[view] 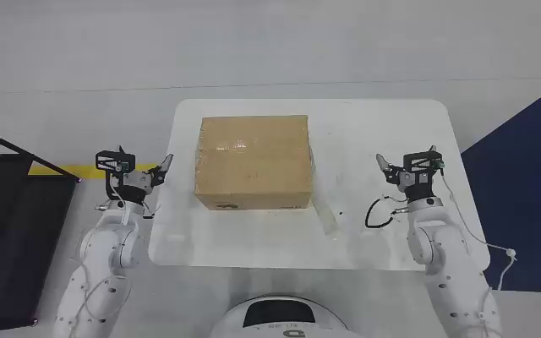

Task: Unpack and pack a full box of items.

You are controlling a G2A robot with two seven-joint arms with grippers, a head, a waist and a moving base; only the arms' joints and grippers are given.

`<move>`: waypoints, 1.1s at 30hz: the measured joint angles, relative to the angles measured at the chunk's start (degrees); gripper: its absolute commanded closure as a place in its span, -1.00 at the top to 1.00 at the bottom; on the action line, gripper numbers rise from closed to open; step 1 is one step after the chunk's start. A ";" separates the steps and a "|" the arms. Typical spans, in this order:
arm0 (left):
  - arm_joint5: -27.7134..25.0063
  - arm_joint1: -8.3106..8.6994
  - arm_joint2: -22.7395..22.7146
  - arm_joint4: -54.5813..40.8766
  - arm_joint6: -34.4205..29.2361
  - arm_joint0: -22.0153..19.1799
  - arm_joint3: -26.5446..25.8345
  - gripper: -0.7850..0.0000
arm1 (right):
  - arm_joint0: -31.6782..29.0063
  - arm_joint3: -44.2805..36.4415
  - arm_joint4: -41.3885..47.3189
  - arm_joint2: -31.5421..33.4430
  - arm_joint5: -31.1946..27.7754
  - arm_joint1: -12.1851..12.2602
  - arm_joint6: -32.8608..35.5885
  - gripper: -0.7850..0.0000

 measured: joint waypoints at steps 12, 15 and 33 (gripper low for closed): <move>0.00 0.00 0.00 0.00 0.00 0.00 0.00 1.00 | 0.00 0.00 0.00 0.00 0.00 0.00 0.00 1.00; 0.00 0.00 0.00 0.00 0.00 0.00 0.00 1.00 | 0.00 0.00 0.00 0.00 0.00 0.00 0.00 1.00; 0.00 0.00 0.00 0.00 0.00 0.00 0.00 1.00 | 6.15 -1.01 -7.12 -7.27 -6.19 -0.19 4.23 1.00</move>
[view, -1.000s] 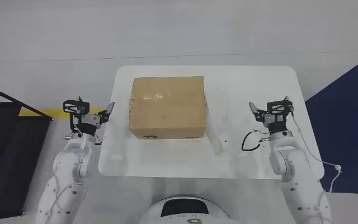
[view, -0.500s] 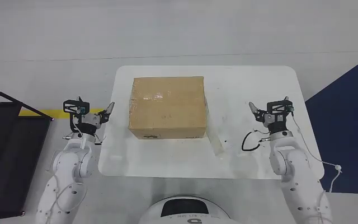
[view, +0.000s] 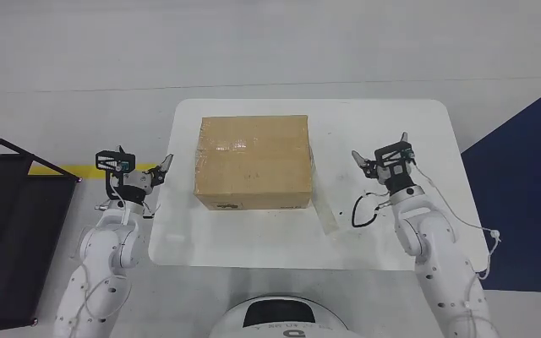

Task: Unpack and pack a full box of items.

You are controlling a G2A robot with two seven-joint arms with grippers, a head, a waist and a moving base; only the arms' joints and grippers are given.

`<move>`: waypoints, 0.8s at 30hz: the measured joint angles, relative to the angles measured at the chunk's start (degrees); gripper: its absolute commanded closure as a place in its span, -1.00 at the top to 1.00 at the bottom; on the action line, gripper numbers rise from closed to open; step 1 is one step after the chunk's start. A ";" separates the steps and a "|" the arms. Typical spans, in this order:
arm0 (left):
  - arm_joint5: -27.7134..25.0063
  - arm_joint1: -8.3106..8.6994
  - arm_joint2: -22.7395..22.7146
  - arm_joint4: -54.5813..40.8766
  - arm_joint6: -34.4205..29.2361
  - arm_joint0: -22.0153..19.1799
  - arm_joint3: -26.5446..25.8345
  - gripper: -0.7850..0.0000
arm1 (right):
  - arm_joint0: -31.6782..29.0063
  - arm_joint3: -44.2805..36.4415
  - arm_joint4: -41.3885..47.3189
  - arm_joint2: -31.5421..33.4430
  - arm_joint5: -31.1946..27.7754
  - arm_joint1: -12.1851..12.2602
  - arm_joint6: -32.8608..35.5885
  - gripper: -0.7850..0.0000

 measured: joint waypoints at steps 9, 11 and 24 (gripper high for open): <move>0.00 0.00 0.00 0.00 0.00 0.00 0.00 1.00 | 1.87 1.12 -0.60 -2.45 -0.61 -0.26 1.24 1.00; 0.00 0.00 0.00 0.00 0.00 0.00 0.00 1.00 | 1.87 1.12 -0.60 -2.45 -0.61 -0.26 1.24 1.00; 0.00 0.00 0.00 0.00 0.00 0.00 0.00 1.00 | 10.95 7.68 4.33 -9.75 -13.75 -0.93 6.93 1.00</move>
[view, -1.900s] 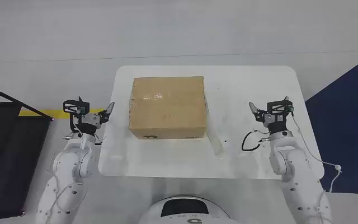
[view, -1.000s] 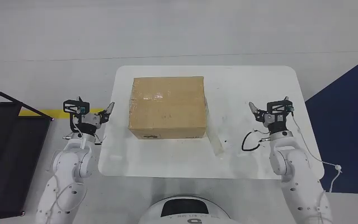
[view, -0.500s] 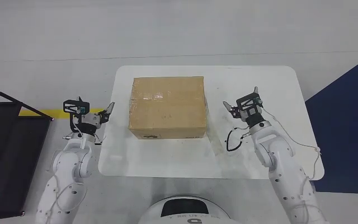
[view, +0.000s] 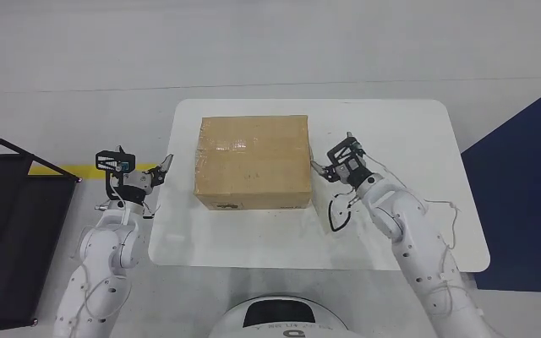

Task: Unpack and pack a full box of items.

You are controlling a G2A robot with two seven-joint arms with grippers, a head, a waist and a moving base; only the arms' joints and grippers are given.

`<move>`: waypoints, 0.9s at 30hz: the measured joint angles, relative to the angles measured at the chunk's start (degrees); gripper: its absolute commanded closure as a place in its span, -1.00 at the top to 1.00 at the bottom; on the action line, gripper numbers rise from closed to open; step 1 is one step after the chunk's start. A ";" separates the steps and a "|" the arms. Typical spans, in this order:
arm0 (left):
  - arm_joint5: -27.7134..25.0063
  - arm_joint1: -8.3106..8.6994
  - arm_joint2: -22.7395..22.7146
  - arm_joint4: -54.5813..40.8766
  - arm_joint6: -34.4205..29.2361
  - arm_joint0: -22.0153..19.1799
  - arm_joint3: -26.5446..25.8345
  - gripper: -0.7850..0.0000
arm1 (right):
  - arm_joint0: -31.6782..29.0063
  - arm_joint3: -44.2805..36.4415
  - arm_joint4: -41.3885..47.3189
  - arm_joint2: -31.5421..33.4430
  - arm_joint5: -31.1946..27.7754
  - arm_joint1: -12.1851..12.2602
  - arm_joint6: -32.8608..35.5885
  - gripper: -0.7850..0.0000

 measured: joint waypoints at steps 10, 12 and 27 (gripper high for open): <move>0.00 0.00 0.00 0.00 0.00 0.00 0.00 1.00 | 1.20 1.78 8.94 2.39 -9.61 0.47 -1.06 1.00; 0.00 0.00 0.00 0.00 0.00 0.00 0.00 1.00 | 1.42 2.03 9.93 2.27 -10.81 0.52 -0.72 1.00; 0.00 0.00 0.00 0.00 0.00 0.00 0.00 1.00 | 9.05 9.85 35.22 -2.97 -38.06 3.68 6.31 1.00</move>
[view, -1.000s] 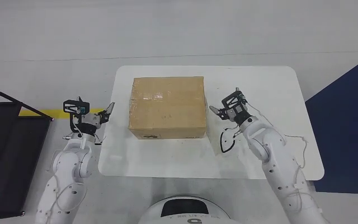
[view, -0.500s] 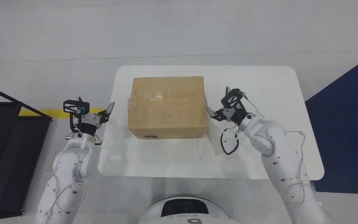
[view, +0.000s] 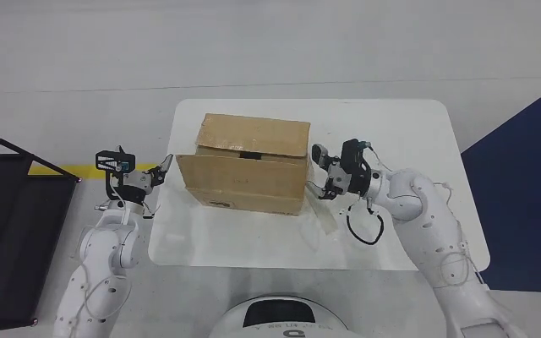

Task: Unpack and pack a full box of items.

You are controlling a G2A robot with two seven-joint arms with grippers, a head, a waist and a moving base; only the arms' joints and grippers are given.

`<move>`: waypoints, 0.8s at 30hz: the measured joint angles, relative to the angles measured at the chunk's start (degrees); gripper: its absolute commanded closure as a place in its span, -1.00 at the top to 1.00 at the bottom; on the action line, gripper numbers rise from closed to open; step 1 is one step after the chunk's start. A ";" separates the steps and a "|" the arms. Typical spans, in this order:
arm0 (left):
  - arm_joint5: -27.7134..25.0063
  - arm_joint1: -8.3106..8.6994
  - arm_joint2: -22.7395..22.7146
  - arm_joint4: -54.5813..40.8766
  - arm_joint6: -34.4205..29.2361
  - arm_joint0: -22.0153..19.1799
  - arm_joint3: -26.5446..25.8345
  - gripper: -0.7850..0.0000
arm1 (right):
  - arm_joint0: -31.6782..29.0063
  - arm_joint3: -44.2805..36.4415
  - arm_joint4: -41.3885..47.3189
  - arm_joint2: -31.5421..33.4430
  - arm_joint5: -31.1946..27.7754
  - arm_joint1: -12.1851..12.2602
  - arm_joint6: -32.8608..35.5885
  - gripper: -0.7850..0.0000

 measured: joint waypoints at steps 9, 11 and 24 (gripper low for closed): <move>0.00 0.00 0.00 0.00 0.00 0.00 0.00 1.00 | 2.79 -5.50 9.44 -8.84 0.00 6.37 6.04 1.00; 0.00 0.00 0.00 0.00 0.00 0.00 0.00 1.00 | 3.46 -6.77 9.17 -10.79 0.00 8.06 6.56 1.00; 0.00 0.00 0.00 0.00 0.00 0.00 0.00 1.00 | 10.43 -11.64 -10.45 -28.00 0.00 18.49 -13.06 1.00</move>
